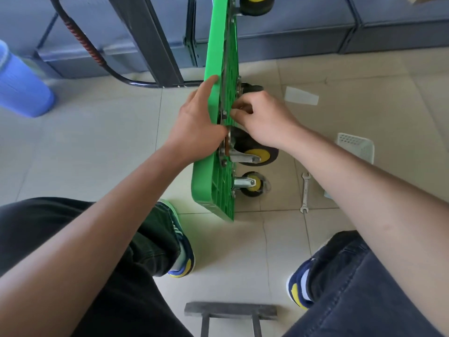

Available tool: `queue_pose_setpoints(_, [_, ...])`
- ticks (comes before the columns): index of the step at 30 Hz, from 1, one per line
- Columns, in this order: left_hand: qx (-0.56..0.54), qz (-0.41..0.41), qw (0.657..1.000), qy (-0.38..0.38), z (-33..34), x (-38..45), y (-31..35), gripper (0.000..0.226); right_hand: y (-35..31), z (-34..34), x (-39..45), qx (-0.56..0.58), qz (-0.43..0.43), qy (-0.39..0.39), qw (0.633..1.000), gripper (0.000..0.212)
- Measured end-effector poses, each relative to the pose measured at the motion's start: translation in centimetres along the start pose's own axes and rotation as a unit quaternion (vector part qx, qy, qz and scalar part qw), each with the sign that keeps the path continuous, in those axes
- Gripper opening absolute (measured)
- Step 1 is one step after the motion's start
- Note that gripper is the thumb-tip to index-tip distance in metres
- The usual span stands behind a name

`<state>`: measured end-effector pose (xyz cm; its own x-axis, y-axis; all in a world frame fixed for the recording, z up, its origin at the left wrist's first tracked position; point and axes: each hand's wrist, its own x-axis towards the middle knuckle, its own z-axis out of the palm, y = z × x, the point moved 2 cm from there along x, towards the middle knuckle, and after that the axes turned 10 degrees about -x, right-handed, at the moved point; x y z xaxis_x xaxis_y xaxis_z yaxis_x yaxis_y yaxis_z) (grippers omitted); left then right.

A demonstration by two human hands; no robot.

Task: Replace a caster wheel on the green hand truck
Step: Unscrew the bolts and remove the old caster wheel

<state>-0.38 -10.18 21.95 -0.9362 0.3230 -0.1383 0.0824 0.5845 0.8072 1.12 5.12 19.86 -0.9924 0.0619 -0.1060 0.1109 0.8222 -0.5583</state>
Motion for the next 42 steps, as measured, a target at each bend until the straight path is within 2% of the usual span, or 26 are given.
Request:
queue_pose_setpoints(11, [0.044, 0.001, 0.999, 0.020, 0.1, -0.2, 0.1, 0.097, -0.1, 0.9, 0.2, 0.035, -0.001, -0.004, 0.999, 0.022])
queue_pose_setpoints(23, [0.061, 0.000, 0.998, 0.022, 0.1, -0.2, 0.3, 0.097, -0.2, 2.1, 0.7, 0.043, 0.018, -0.012, 0.999, 0.033])
queue_pose_setpoints(28, [0.054, 0.001, 0.998, 0.029, 0.1, -0.4, 0.4, 0.096, -0.1, 2.0, 0.9, 0.061, 0.022, -0.007, 0.998, 0.021])
queue_pose_setpoints(42, [0.054, -0.010, 0.998, 0.031, 0.2, -0.6, 0.7, 0.095, 0.4, 2.2, 1.2, 0.129, 0.013, 0.048, 0.990, 0.007])
